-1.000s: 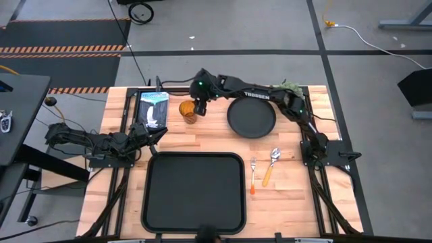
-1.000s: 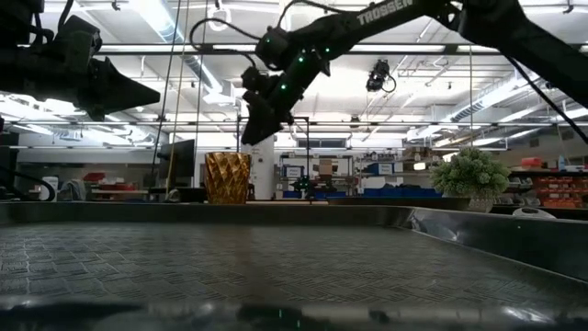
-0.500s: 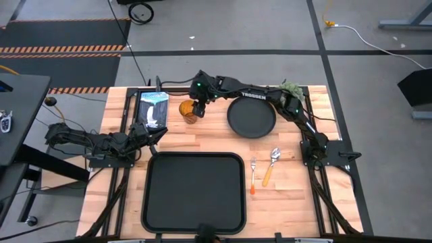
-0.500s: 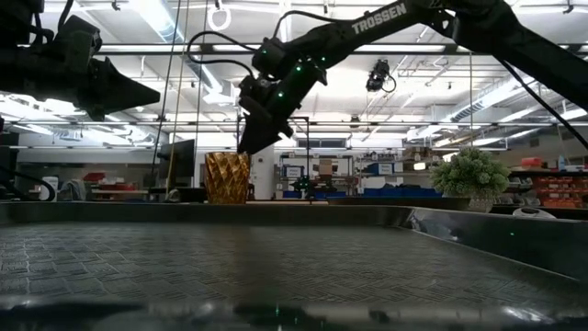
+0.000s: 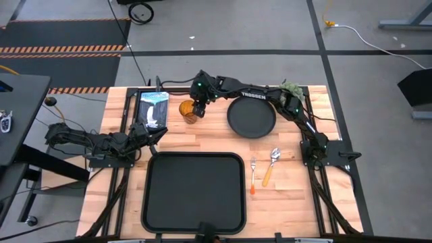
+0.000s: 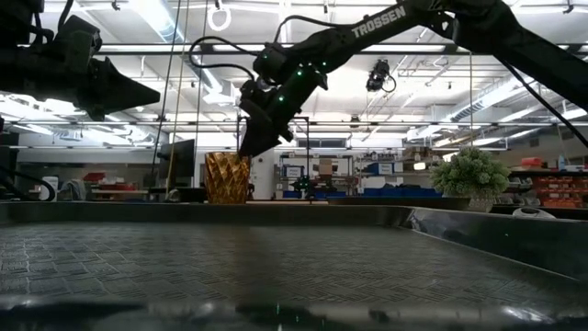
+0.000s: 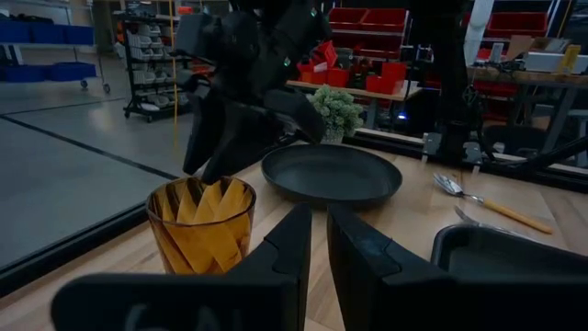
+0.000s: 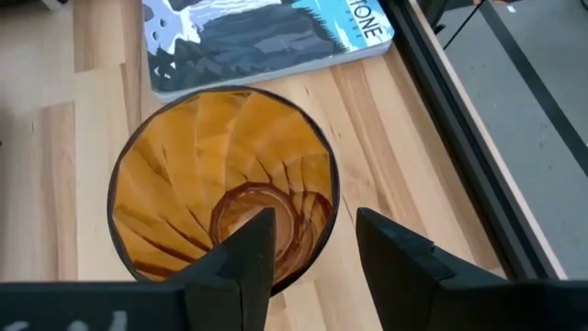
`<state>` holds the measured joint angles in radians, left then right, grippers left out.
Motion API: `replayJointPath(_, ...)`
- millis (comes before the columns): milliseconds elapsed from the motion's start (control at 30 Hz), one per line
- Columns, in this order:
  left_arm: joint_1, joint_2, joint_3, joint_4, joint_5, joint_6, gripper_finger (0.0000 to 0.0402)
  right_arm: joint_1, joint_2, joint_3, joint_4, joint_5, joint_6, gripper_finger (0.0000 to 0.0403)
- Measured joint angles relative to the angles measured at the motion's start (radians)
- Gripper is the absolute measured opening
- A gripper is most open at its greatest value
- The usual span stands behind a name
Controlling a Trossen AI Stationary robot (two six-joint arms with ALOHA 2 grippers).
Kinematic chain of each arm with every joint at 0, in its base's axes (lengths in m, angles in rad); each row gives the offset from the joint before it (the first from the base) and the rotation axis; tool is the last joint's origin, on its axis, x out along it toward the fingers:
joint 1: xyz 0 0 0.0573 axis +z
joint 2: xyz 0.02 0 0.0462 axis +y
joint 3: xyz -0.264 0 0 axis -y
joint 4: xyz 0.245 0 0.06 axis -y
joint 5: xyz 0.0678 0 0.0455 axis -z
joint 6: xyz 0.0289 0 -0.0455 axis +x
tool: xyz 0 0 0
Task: Pick and place plate/cup/fork/spoon on tray
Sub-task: Put the brown cup on the black serving tray
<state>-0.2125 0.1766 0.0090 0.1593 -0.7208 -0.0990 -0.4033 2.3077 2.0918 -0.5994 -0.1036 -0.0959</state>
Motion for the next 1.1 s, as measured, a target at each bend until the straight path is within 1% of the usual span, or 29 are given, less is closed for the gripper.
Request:
replayJointPath(400, 0.000, 0.000, 0.000, 0.000, 0.000, 0.000, 0.0048, -0.009, 0.001, -0.009, -0.003, -0.030, 0.026, 0.0138)
replayJointPath(767, 0.000, 0.000, 0.000, 0.001, 0.000, 0.000, 0.0048, -0.005, 0.053, -0.011, -0.002, -0.030, 0.035, 0.0114)
replayJointPath(867, 0.000, 0.000, 0.000, 0.000, 0.000, 0.000, 0.0048, -0.003, 0.050, -0.009, 0.008, -0.029, 0.035, 0.0100)
replayJointPath(1100, 0.000, 0.000, 0.000, -0.001, 0.000, 0.000, 0.0048, -0.004, 0.049, -0.009, 0.009, -0.029, 0.025, 0.0044)
